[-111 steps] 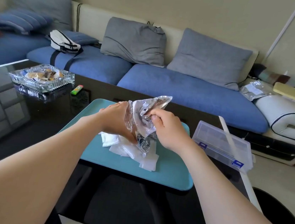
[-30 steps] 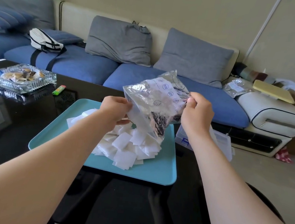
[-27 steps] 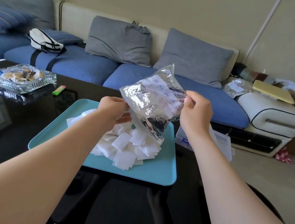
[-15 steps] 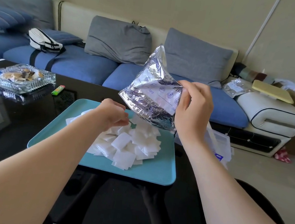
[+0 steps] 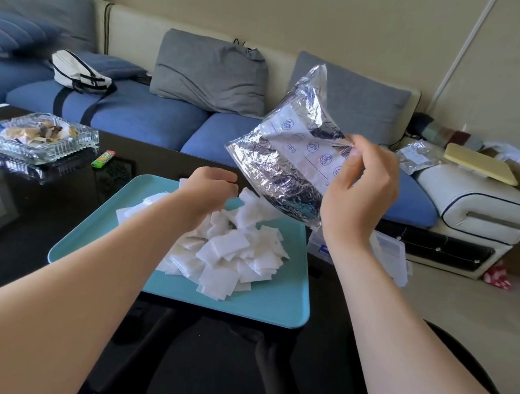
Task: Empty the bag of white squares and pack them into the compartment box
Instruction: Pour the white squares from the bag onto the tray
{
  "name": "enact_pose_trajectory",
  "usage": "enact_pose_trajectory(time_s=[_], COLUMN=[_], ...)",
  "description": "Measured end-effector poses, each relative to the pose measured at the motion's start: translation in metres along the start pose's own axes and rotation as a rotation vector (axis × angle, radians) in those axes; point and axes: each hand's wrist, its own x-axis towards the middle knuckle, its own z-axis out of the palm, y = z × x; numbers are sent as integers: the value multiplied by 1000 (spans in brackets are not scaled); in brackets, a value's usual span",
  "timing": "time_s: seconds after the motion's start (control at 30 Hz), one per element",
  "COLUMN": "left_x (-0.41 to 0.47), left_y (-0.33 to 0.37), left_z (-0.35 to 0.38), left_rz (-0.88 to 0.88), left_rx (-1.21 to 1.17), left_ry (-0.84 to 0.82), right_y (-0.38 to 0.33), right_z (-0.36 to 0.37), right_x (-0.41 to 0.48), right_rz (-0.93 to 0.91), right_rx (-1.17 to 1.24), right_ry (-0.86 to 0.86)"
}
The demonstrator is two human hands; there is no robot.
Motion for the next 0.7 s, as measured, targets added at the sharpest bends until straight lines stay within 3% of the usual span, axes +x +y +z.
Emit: enact_pose_trajectory(time_s=[0.2, 0.43, 0.6, 0.7], left_x=[-1, -1, 3, 6], left_y=[2, -4, -9, -10], left_z=[0, -3, -1, -6], left_rz=[35, -26, 14, 2], left_rx=[110, -25, -83, -48], left_ry=[49, -245, -153, -61], right_y=[-1, 5, 6, 4], right_z=[2, 6, 9, 10], right_x=[-4, -7, -6, -6], right_rz=[5, 52, 67, 139], right_rx=[5, -48, -36, -15], right_ry=[-58, -119, -205, -173])
